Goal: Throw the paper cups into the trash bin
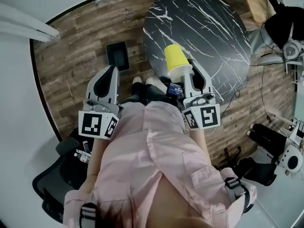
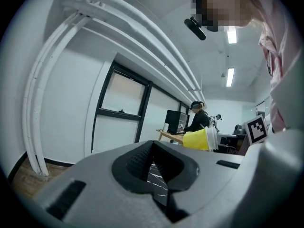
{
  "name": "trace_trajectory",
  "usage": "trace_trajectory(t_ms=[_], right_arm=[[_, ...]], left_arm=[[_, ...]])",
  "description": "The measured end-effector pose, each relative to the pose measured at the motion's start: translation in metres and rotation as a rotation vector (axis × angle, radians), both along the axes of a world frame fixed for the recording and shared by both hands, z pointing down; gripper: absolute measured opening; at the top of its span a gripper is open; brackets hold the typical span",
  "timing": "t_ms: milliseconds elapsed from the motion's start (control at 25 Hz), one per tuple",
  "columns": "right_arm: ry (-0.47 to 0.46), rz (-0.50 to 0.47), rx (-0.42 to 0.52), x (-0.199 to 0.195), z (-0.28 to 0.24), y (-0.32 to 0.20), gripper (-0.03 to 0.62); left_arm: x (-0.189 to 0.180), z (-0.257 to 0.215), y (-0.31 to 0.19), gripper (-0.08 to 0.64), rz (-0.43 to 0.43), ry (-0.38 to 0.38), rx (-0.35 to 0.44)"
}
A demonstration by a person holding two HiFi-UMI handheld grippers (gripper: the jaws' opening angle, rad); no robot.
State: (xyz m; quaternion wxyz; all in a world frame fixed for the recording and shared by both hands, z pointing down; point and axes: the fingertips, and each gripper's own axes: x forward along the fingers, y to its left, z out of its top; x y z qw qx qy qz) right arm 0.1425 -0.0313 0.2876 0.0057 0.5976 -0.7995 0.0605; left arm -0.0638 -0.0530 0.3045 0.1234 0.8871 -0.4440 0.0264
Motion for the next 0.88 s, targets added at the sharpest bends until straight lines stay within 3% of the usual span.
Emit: trace_trajectory(t_ms=[160,440,880], right_arm=[[-0.014,-0.043,-0.021,-0.023,0.009,0.007,0.055],[-0.048,-0.106,-0.023,-0.043,0.013,0.013,0.055],[-0.023,-0.096,-0.027,-0.011,0.006,0.035,0.055]], left_arm=[[-0.002,0.0,0.006,0.015,0.005,-0.04,0.025],[-0.006,-0.003,0.012,0.015,-0.036,-0.019,0.032],[0.021,-0.01,0.034,0.015,-0.056,0.013,0.032]])
